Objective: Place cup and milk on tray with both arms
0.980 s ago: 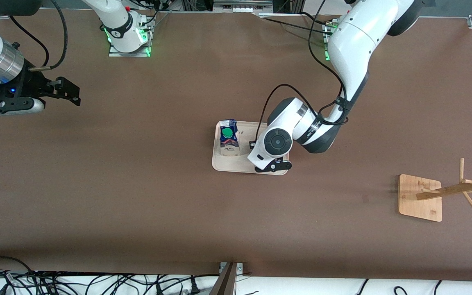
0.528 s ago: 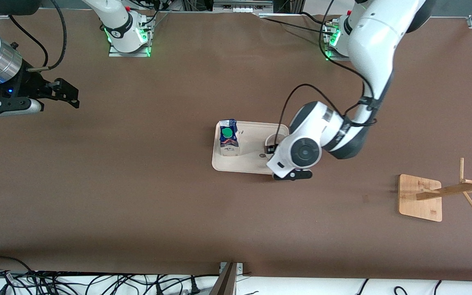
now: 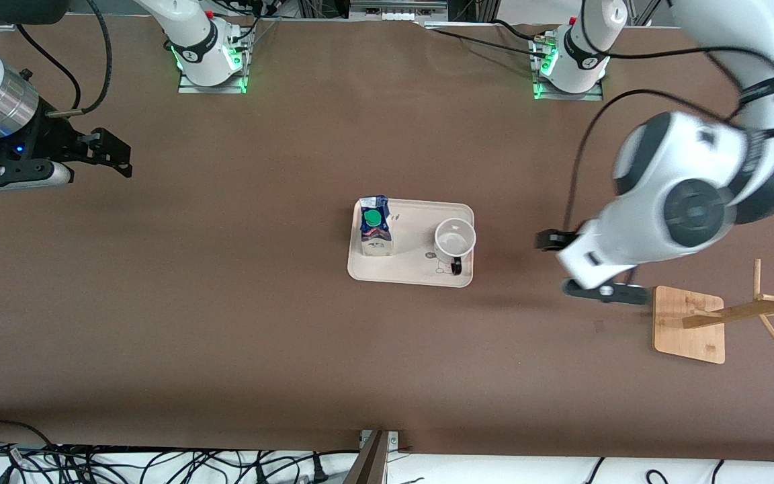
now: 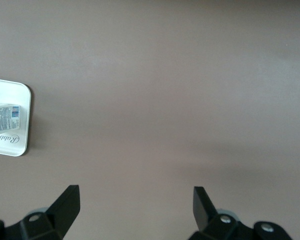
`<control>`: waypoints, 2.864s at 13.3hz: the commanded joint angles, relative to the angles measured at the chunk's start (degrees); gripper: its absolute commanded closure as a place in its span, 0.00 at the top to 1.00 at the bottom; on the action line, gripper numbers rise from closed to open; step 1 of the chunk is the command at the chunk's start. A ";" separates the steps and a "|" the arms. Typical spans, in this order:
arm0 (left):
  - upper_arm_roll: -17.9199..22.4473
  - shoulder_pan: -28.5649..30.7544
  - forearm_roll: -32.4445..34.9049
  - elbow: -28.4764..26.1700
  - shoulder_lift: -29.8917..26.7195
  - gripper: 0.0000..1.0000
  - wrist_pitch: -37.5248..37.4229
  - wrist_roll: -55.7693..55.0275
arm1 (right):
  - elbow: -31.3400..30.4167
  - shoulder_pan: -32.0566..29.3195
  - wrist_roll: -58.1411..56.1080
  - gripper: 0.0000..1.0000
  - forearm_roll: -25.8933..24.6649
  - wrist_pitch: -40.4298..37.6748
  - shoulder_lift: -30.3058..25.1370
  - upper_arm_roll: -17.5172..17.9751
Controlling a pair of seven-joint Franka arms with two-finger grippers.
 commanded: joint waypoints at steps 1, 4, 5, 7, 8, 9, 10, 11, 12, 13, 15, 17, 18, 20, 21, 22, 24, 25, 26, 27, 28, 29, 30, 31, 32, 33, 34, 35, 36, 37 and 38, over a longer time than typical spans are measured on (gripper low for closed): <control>-0.36 5.85 0.84 -1.36 -8.01 1.00 -6.16 13.16 | 0.96 0.17 0.07 1.00 -0.28 -0.58 0.39 0.21; -0.36 10.00 0.92 -1.62 -11.81 1.00 -8.38 18.48 | 0.96 1.04 0.07 1.00 -0.72 -0.58 0.30 0.30; -0.36 10.00 0.75 -1.53 -11.81 1.00 -8.47 17.96 | 0.96 1.40 0.07 1.00 -0.81 -0.67 0.30 0.30; -0.71 9.22 1.01 -1.36 -11.55 1.00 -8.65 17.87 | 0.96 1.49 0.07 1.00 -0.81 -0.50 0.30 0.30; -1.06 9.12 1.62 -1.36 -11.55 1.00 -8.65 17.69 | 0.96 1.57 0.07 1.00 -0.81 -0.49 0.30 0.30; -1.15 9.12 2.15 -1.36 -11.55 1.00 -8.56 17.52 | 0.96 1.57 0.24 1.00 -0.81 -0.67 0.30 0.30; -0.97 9.21 1.63 -1.36 -11.46 1.00 -8.56 16.56 | 0.96 1.57 0.33 1.00 -0.81 -0.67 0.30 0.30; -0.97 9.21 1.63 -1.36 -11.46 1.00 -8.56 15.42 | 0.96 1.57 0.24 1.00 -0.81 -0.67 0.30 0.30; -1.15 9.21 1.45 -1.36 -11.55 1.00 -8.73 14.88 | 0.96 1.57 0.33 1.00 -0.81 -0.67 0.30 0.30; -0.97 8.95 1.62 -1.79 -11.98 1.00 -8.56 14.79 | 0.96 1.57 0.33 1.00 -0.81 -0.67 0.30 0.30; 0.51 8.07 0.40 -4.85 -15.05 1.00 -7.86 13.66 | 0.96 1.57 0.33 1.00 -0.81 -0.76 0.22 0.38; 10.13 2.31 -3.71 -13.51 -21.35 1.00 -1.57 12.59 | 0.96 1.57 0.33 1.00 -0.81 -0.76 0.30 0.30; 16.02 -1.13 -5.47 -20.19 -25.83 1.00 2.91 12.77 | 0.88 1.49 0.33 1.00 -0.90 -0.67 0.30 0.30; 18.19 -1.95 -7.16 -28.92 -31.65 1.00 8.04 12.51 | 0.88 1.40 0.24 1.00 -0.90 -0.58 0.30 0.30; 18.19 -2.13 -6.99 -30.26 -32.72 1.00 8.31 12.42 | 0.88 1.40 0.33 1.00 -0.90 -0.50 0.30 0.30; 17.84 -2.13 -6.55 -29.93 -32.30 1.00 7.88 12.50 | 0.88 1.40 0.33 1.00 -0.90 -0.49 0.30 0.30; 17.75 -2.13 -6.55 -25.99 -29.41 1.00 5.96 12.59 | 0.88 1.40 0.33 1.00 -0.90 -0.41 0.30 0.30; 17.75 -2.13 -6.46 -24.05 -28.09 1.00 4.12 12.51 | 0.88 1.40 0.33 1.00 -0.90 -0.41 0.30 0.30; 17.75 -2.04 -6.46 -22.99 -27.46 1.00 3.32 12.50 | 0.88 1.40 0.33 1.00 -0.90 -0.58 0.30 0.30; 17.84 -2.04 -6.46 -22.63 -27.11 1.00 3.22 12.50 | 0.88 1.40 0.33 1.00 -0.90 -0.58 0.30 0.30; 17.75 -2.04 -6.37 -22.63 -27.11 1.00 3.22 12.50 | 0.88 1.40 0.24 1.00 -0.90 -0.67 0.30 0.30; 17.75 -1.87 -6.37 -22.71 -27.11 1.00 3.13 12.50 | 0.88 1.40 0.24 1.00 -0.90 -0.58 0.30 0.30; 17.84 -1.69 -6.37 -22.71 -27.19 1.00 2.96 12.59 | 0.88 1.40 0.24 1.00 -0.90 -0.58 0.30 0.30; 17.84 -1.69 -6.28 -22.63 -27.19 1.00 2.61 12.51 | 0.88 1.40 0.24 1.00 -0.90 -0.58 0.30 0.30; 17.66 -1.86 -4.89 -22.45 -27.11 1.00 2.60 12.50 | 0.88 1.40 0.33 1.00 -0.90 -0.58 0.30 0.30; 17.57 -2.30 -3.40 -21.84 -27.02 1.00 2.60 12.50 | 0.88 1.40 0.33 1.00 -0.90 -0.58 0.30 0.30; 17.40 -2.39 -3.12 -21.57 -27.02 1.00 2.52 12.50 | 0.88 1.40 0.33 1.00 -0.81 -0.67 0.30 0.30; 17.22 -2.39 -3.12 -21.40 -26.93 1.00 2.52 12.50 | 0.88 1.40 0.33 1.00 -0.72 -0.67 0.30 0.30; 17.22 -2.48 -3.29 -21.05 -26.23 1.00 2.52 12.50 | 0.88 1.40 0.33 1.00 -0.72 -0.67 0.30 0.30; 17.14 -2.48 -3.56 -20.00 -25.71 1.00 2.17 12.50 | 0.88 1.31 0.33 1.00 -0.72 -0.58 0.30 0.21; 17.22 -2.48 -3.65 -18.95 -24.92 1.00 1.56 12.50 | 0.88 1.40 0.33 1.00 -0.72 -0.76 0.30 0.30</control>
